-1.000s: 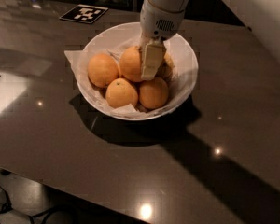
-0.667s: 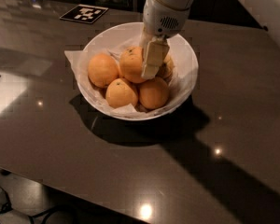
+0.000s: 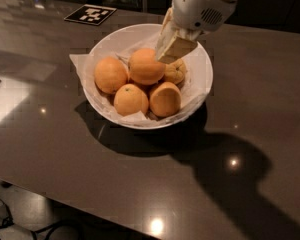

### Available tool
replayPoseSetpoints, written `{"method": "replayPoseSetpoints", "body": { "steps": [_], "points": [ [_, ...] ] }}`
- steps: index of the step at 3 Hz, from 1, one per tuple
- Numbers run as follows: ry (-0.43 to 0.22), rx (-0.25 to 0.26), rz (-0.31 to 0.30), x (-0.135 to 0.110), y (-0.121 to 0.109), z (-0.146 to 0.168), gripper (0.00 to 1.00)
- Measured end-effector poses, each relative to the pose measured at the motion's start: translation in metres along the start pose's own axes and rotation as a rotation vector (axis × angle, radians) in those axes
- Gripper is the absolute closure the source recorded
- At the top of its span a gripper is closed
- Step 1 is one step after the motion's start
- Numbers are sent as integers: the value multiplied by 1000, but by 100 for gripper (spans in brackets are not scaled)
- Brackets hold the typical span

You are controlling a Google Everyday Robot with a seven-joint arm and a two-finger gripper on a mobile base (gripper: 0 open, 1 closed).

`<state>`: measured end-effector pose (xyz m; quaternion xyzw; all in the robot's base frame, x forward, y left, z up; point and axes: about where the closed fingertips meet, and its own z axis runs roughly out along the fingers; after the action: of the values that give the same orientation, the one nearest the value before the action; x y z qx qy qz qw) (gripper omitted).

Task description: Pick orange from white bowl

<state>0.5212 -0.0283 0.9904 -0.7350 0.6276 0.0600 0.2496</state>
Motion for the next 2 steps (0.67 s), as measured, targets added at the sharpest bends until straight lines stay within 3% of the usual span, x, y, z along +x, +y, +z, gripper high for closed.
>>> {"method": "replayPoseSetpoints", "body": {
  "steps": [1,2],
  "points": [
    [-33,22,-21,-6,6,-12,100],
    [-34,23,-22,-6,6,-13,82]
  ]
}}
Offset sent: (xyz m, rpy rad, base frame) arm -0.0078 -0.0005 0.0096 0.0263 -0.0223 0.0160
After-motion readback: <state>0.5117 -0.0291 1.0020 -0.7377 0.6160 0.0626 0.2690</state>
